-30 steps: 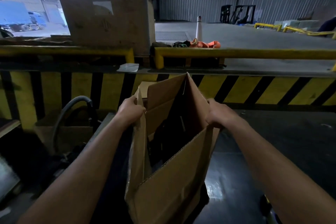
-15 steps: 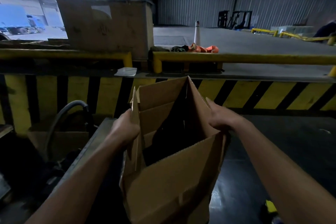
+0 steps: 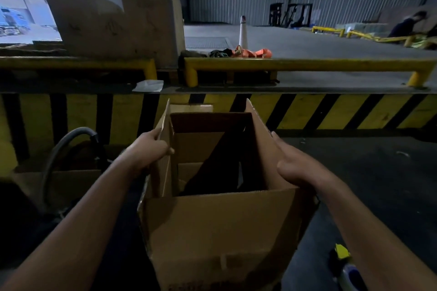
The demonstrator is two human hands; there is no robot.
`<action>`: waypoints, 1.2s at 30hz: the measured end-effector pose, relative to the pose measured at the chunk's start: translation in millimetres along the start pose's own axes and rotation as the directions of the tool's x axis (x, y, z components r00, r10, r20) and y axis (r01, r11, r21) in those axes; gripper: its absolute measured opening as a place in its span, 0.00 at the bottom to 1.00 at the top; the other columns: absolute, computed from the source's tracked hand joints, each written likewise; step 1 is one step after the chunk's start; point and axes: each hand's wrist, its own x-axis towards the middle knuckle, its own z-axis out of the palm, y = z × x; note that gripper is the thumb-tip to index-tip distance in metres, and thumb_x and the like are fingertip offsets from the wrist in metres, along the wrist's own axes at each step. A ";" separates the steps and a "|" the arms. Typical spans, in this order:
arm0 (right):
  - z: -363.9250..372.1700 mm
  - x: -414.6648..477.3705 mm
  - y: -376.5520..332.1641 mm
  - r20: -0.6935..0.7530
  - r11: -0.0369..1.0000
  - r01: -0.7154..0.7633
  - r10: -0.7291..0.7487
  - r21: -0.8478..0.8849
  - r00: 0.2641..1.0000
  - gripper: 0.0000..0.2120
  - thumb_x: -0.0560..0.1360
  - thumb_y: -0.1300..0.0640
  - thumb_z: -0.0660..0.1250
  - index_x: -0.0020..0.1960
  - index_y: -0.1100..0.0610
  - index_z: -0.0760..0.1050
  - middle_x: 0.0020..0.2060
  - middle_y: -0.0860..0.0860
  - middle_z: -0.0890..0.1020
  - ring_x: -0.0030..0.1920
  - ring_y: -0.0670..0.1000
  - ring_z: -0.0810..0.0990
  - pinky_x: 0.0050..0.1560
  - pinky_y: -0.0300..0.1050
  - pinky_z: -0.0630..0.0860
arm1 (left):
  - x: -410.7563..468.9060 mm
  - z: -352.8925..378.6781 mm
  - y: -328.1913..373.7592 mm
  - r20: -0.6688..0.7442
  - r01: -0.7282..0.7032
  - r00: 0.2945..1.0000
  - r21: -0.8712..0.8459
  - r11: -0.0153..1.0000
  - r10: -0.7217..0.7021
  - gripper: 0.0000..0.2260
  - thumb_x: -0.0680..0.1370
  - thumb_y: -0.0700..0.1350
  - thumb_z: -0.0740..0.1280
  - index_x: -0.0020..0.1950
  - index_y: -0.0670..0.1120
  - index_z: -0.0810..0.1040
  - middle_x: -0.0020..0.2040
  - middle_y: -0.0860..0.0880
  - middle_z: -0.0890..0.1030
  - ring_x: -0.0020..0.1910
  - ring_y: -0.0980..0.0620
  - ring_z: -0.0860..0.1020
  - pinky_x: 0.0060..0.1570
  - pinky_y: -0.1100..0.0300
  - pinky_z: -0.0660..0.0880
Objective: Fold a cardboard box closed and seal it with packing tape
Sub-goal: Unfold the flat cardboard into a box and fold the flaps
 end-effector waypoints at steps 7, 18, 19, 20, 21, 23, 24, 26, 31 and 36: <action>-0.8 5.9 1.2 -0.030 0.999 0.014 -0.015 -0.038 0.999 0.41 0.79 0.65 0.58 0.79 0.39 0.40 0.72 0.57 0.66 0.47 0.52 0.78 0.48 0.50 0.81 | -22.1 -18.3 -13.5 0.005 -0.054 0.999 0.051 0.997 0.054 0.22 0.80 0.35 0.66 0.65 0.58 0.67 0.51 0.45 0.80 0.44 0.46 0.83 0.33 0.57 0.78; -38.5 -4.5 -0.8 -0.043 0.999 0.038 -0.039 -0.033 0.998 0.39 0.79 0.64 0.60 0.79 0.38 0.44 0.74 0.56 0.62 0.45 0.52 0.78 0.36 0.42 0.75 | -19.4 -34.2 1.1 0.003 -0.065 0.998 0.107 0.992 0.065 0.19 0.80 0.34 0.63 0.62 0.56 0.67 0.50 0.39 0.80 0.43 0.39 0.82 0.39 0.47 0.80; -32.9 -3.5 -1.0 -0.036 0.999 0.025 -0.026 -0.027 0.999 0.39 0.79 0.64 0.60 0.79 0.38 0.44 0.73 0.56 0.63 0.45 0.52 0.78 0.37 0.43 0.76 | -18.2 -29.6 -2.1 -0.002 -0.069 0.998 0.113 0.991 0.069 0.19 0.80 0.35 0.64 0.64 0.56 0.68 0.51 0.40 0.80 0.45 0.38 0.83 0.42 0.45 0.82; -25.4 -2.6 -1.3 -0.030 1.000 0.011 -0.012 -0.025 0.999 0.39 0.79 0.64 0.60 0.79 0.38 0.43 0.72 0.56 0.65 0.46 0.52 0.77 0.38 0.44 0.76 | -16.0 -23.3 -6.4 -0.008 -0.081 0.997 0.110 0.991 0.082 0.20 0.80 0.35 0.64 0.67 0.55 0.69 0.52 0.41 0.80 0.46 0.39 0.83 0.43 0.44 0.82; -16.8 -1.2 -0.8 -0.027 1.000 -0.002 0.002 -0.031 1.000 0.40 0.79 0.64 0.60 0.79 0.39 0.43 0.71 0.56 0.66 0.47 0.52 0.77 0.40 0.45 0.77 | -12.4 -16.6 -12.0 -0.013 -0.085 0.996 0.108 0.990 0.087 0.24 0.80 0.36 0.65 0.71 0.55 0.68 0.52 0.42 0.80 0.46 0.41 0.83 0.41 0.46 0.84; -1.0 1.6 -1.2 -0.041 0.999 -0.019 0.017 -0.040 0.999 0.40 0.79 0.64 0.59 0.79 0.39 0.42 0.65 0.55 0.71 0.45 0.52 0.78 0.41 0.47 0.79 | -4.8 -5.6 -22.9 -0.031 -0.089 0.995 0.135 0.987 0.094 0.32 0.79 0.36 0.66 0.79 0.56 0.60 0.54 0.46 0.78 0.46 0.46 0.82 0.36 0.53 0.81; 4.8 2.3 -2.5 -0.048 0.999 -0.019 0.017 -0.038 0.999 0.40 0.79 0.64 0.59 0.79 0.40 0.41 0.58 0.54 0.73 0.42 0.51 0.78 0.37 0.46 0.79 | -1.5 -2.2 -27.2 -0.044 -0.087 0.995 0.148 0.985 0.094 0.35 0.79 0.36 0.66 0.81 0.57 0.57 0.56 0.47 0.78 0.47 0.47 0.82 0.35 0.55 0.81; 10.3 5.0 -6.4 -0.054 0.998 -0.017 0.014 -0.060 0.998 0.40 0.79 0.64 0.59 0.79 0.41 0.40 0.52 0.52 0.74 0.36 0.50 0.78 0.27 0.40 0.71 | 5.8 -1.8 -33.5 -0.065 -0.074 0.994 0.144 0.987 0.084 0.39 0.78 0.37 0.67 0.83 0.58 0.52 0.62 0.45 0.76 0.48 0.47 0.82 0.36 0.55 0.81; 11.5 12.4 -19.8 -0.071 0.997 -0.036 0.031 -0.066 0.997 0.40 0.78 0.63 0.59 0.79 0.41 0.40 0.43 0.52 0.74 0.34 0.50 0.78 0.26 0.40 0.68 | 8.0 -5.0 -32.6 -0.127 -0.072 0.987 0.173 0.982 0.095 0.39 0.78 0.37 0.67 0.83 0.55 0.51 0.61 0.43 0.76 0.44 0.47 0.82 0.32 0.59 0.77; 28.1 15.8 -23.9 -0.059 0.998 -0.049 0.047 -0.035 0.997 0.42 0.78 0.64 0.60 0.79 0.42 0.38 0.42 0.53 0.74 0.35 0.51 0.78 0.28 0.42 0.69 | 2.9 -1.3 -30.9 -0.156 -0.068 0.982 0.210 0.975 0.102 0.39 0.78 0.35 0.67 0.83 0.54 0.51 0.70 0.40 0.74 0.50 0.44 0.81 0.32 0.61 0.74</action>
